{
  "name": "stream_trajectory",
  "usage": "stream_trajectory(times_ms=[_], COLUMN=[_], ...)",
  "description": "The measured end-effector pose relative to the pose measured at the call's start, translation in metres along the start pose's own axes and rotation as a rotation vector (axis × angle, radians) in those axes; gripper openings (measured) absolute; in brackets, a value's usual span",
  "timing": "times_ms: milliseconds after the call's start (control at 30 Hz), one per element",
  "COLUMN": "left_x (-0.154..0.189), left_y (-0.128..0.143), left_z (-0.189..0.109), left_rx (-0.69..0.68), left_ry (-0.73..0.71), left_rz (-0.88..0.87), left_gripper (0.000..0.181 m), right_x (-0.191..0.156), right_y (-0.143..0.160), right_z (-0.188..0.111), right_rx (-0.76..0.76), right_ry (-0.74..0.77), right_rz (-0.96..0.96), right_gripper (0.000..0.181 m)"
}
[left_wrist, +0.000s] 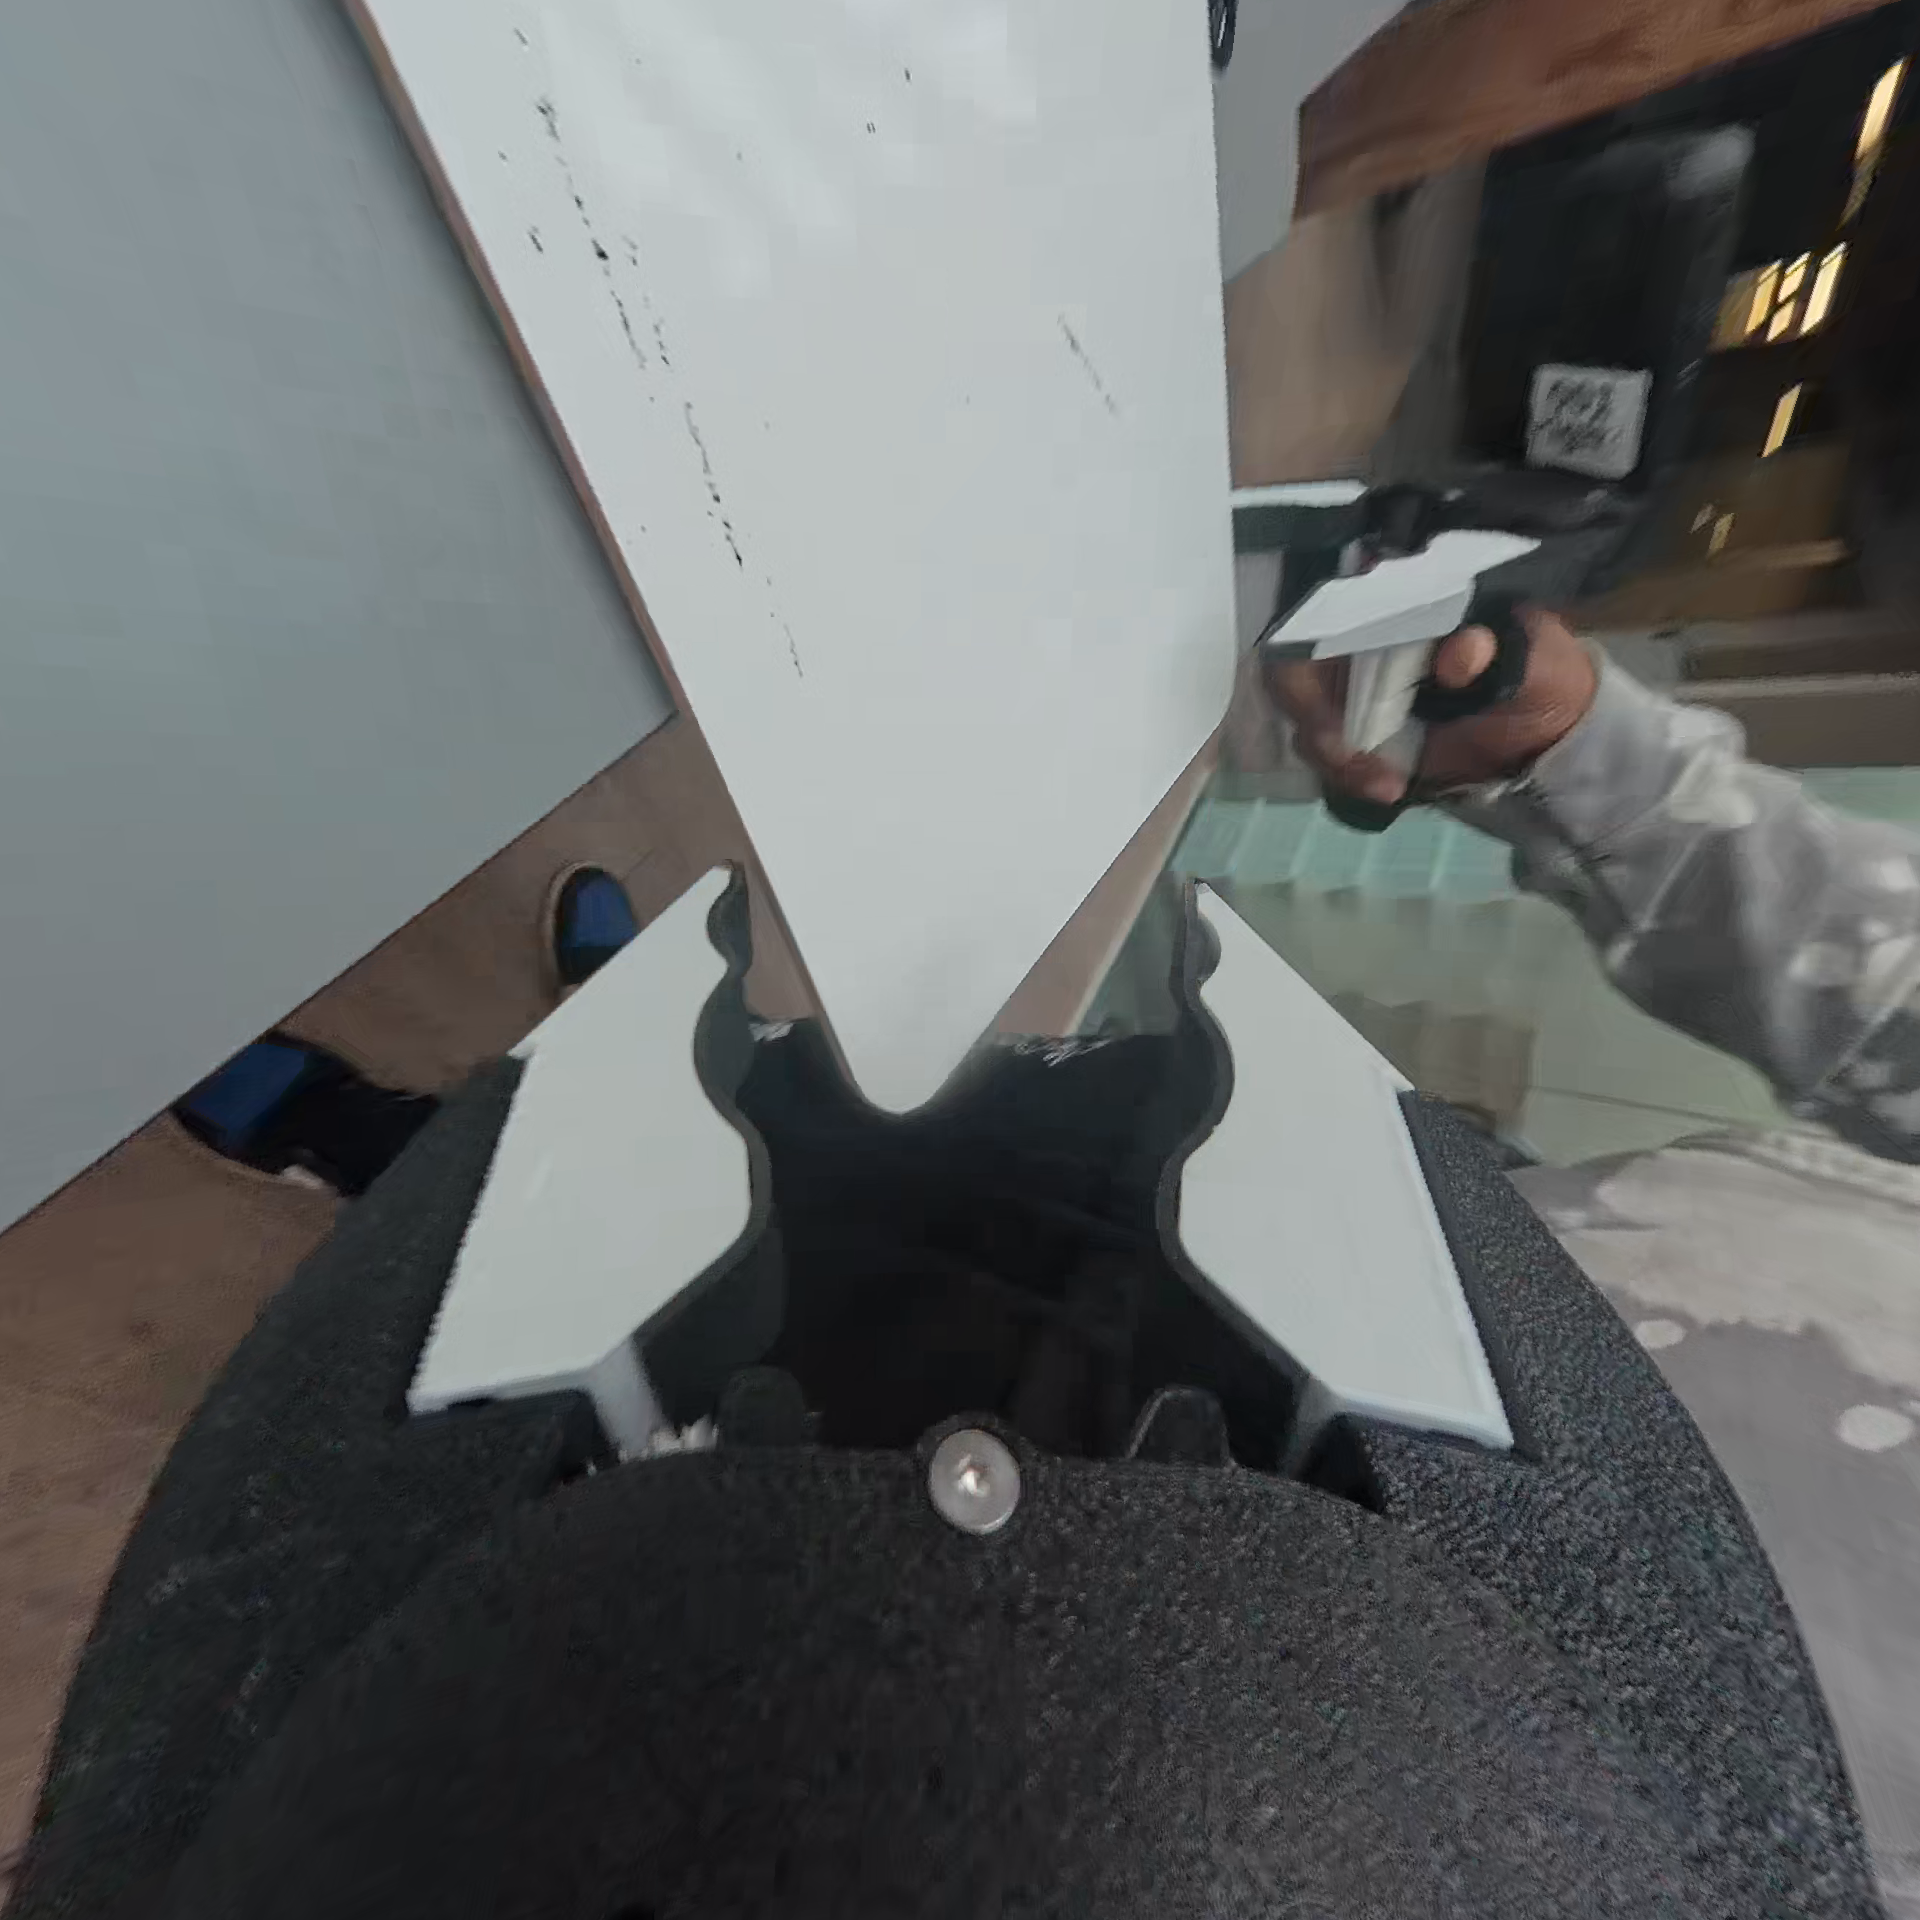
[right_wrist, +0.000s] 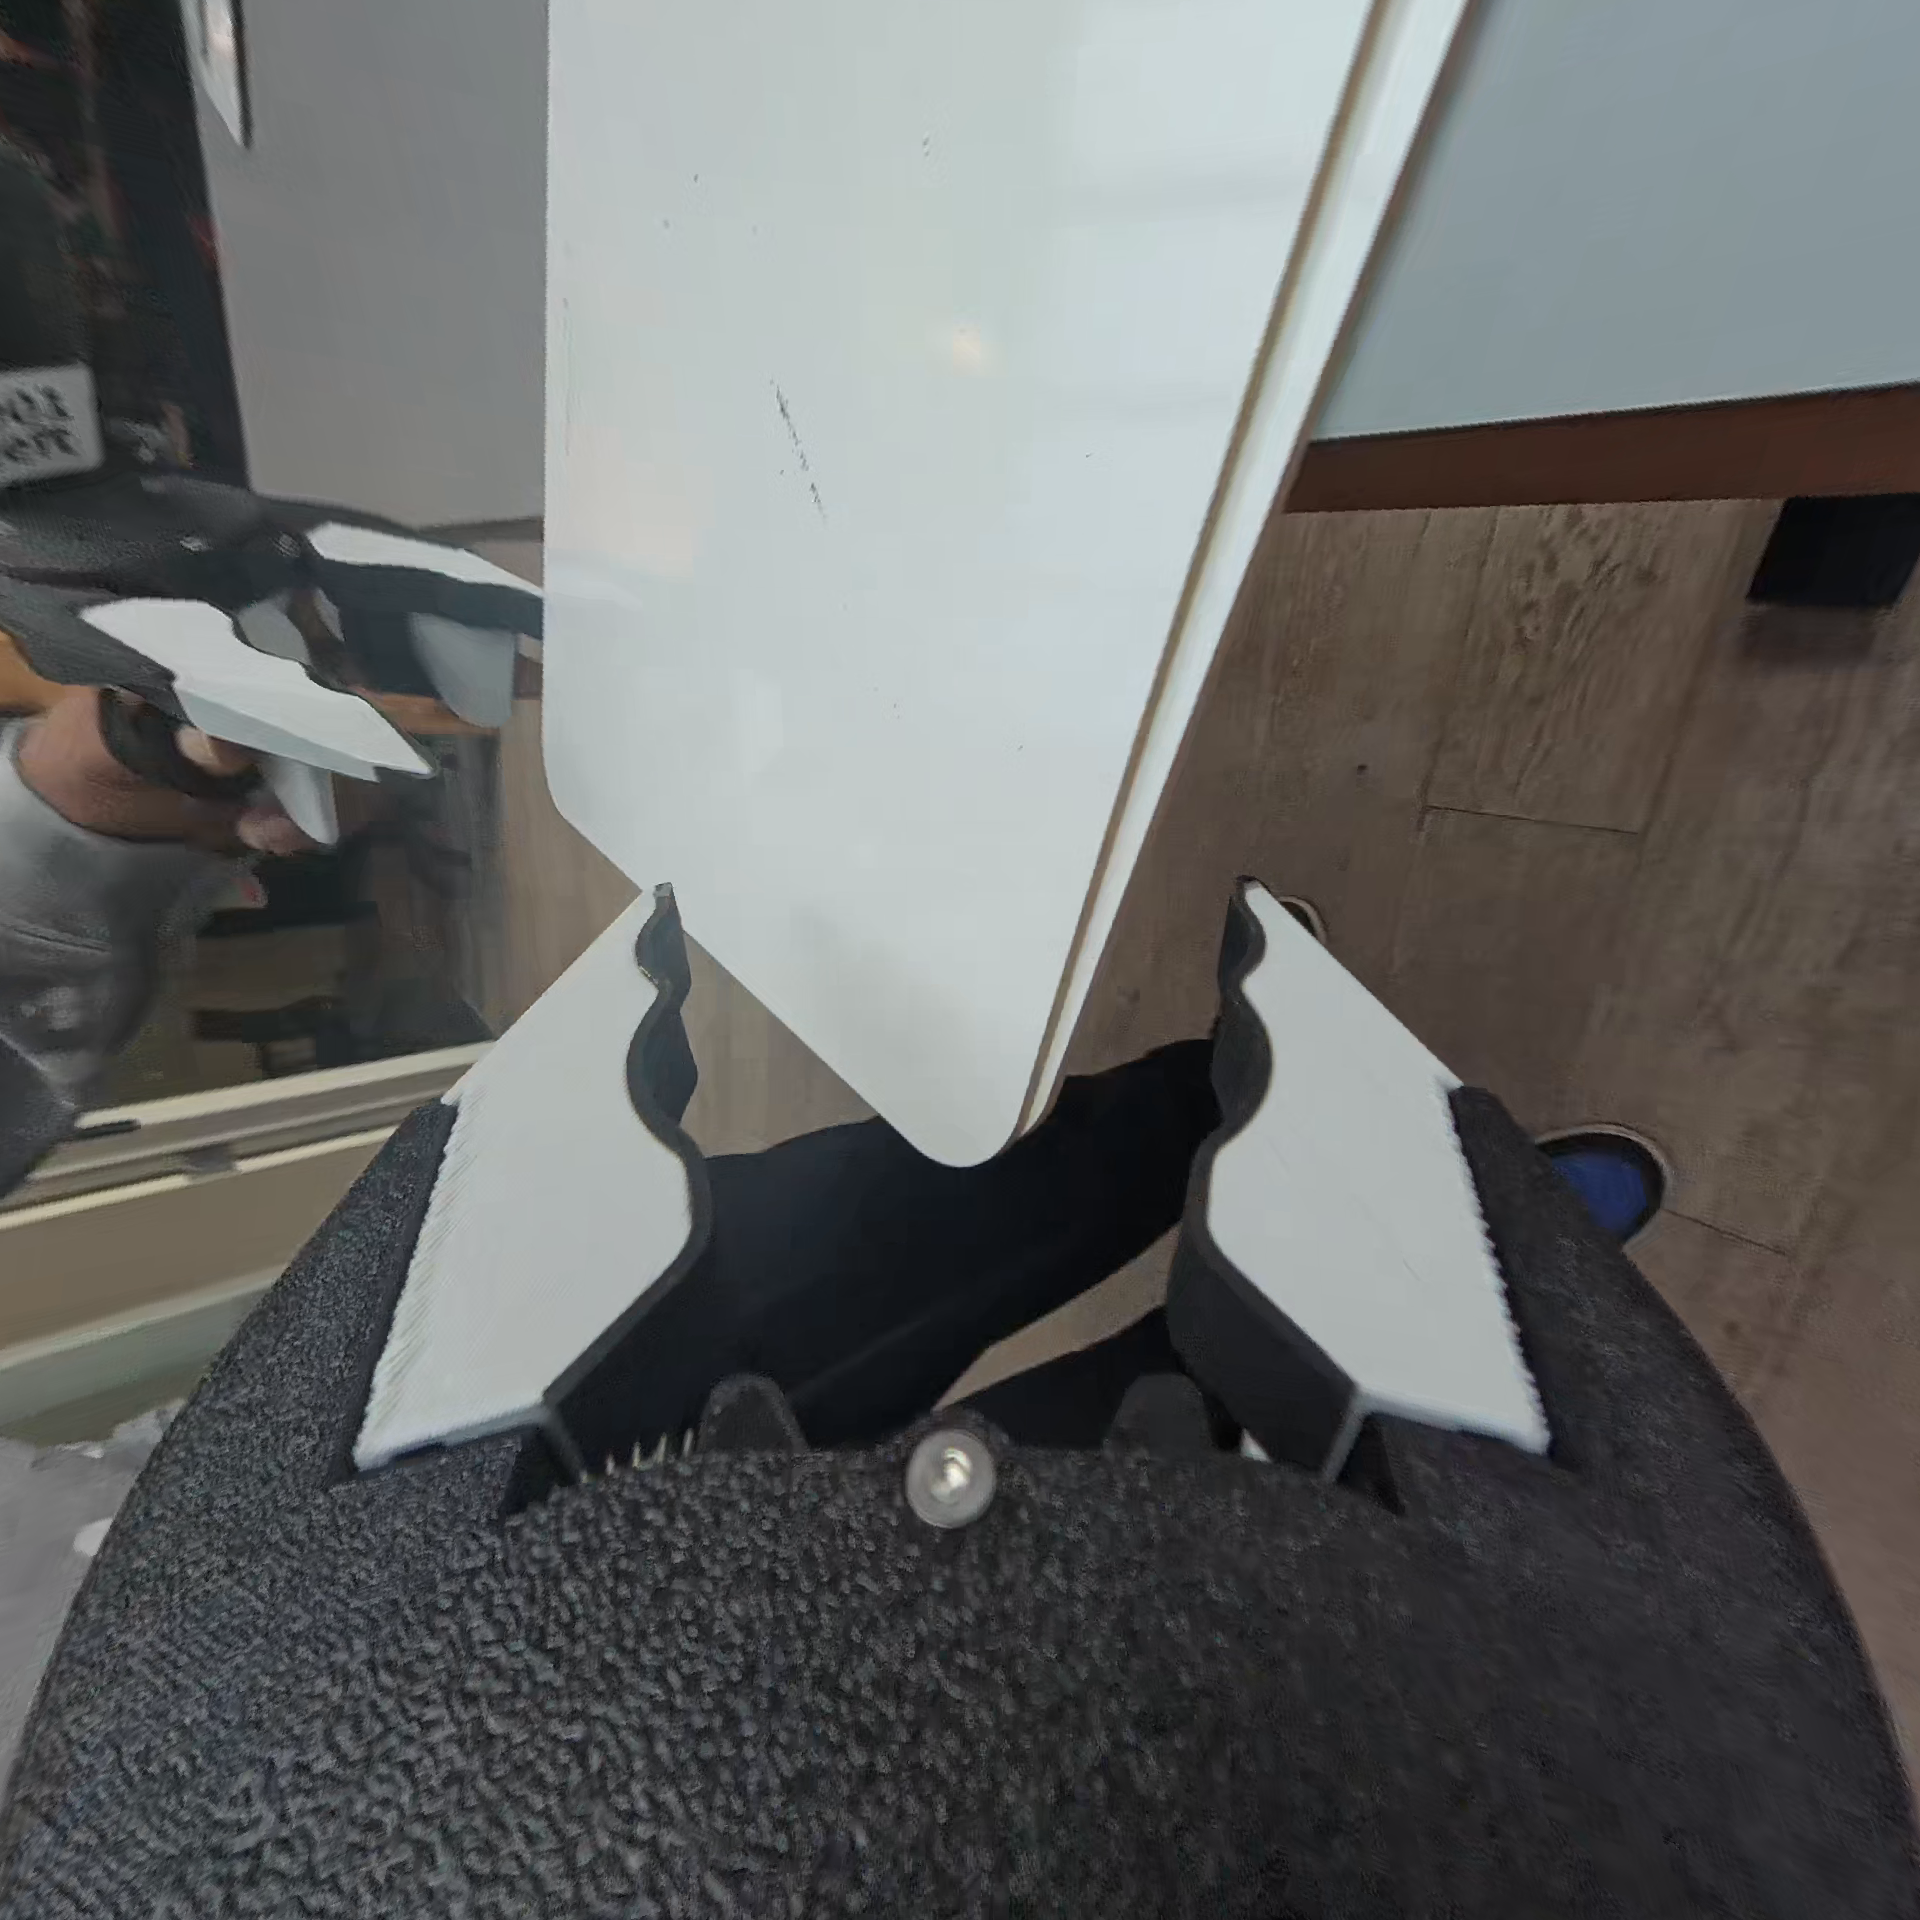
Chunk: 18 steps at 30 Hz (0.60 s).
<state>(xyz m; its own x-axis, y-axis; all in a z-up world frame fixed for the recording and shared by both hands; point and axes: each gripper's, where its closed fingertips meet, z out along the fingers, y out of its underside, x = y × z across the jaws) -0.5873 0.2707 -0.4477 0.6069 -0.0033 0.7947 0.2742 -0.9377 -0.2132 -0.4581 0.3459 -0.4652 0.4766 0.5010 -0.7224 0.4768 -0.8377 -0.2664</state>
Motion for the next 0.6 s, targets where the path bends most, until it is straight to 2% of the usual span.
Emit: stream_trajectory(times_ms=[100,133,233,367,433,467,500,533,600], left_x=[0.0,-0.003,-0.014,0.0,0.013,0.02,0.026,0.032,0.039], left_y=[-0.025,-0.028,-0.024,-0.003,0.013,0.021,0.03,0.034,0.028], left_z=[0.003,0.004,0.01,0.023,0.036,0.043,0.049,0.051,0.046], left_rx=[0.186,0.22,0.254,0.224,0.177,0.145,0.109,0.093,0.138], left_ry=[0.228,0.263,0.269,0.351,0.362,0.362,0.346,0.333,0.343], left_rz=[-0.254,-0.297,-0.343,-0.357,-0.341,-0.331,-0.304,-0.271,-0.277], left_gripper=[0.062,0.052,0.013,0.01,0.01,0.009,0.013,0.023,0.039], right_x=[-0.002,-0.007,-0.013,-0.02,-0.026,-0.027,-0.027,-0.027,-0.02], right_y=[-0.006,-0.007,-0.004,-0.003,-0.002,-0.001,0.0,0.001,0.008], right_z=[0.012,0.016,0.022,0.019,0.021,0.021,0.018,0.01,-0.001], right_rx=[0.095,0.134,0.284,0.551,0.633,0.667,0.71,0.758,0.783], right_ry=[-0.154,-0.219,-0.334,-0.448,-0.496,-0.508,-0.521,-0.537,-0.524], right_rz=[0.169,0.215,0.348,0.497,0.52,0.53,0.533,0.529,0.535], right_gripper=[0.088,0.08,0.076,0.068,0.059,0.048,0.021,0.006,0.005])
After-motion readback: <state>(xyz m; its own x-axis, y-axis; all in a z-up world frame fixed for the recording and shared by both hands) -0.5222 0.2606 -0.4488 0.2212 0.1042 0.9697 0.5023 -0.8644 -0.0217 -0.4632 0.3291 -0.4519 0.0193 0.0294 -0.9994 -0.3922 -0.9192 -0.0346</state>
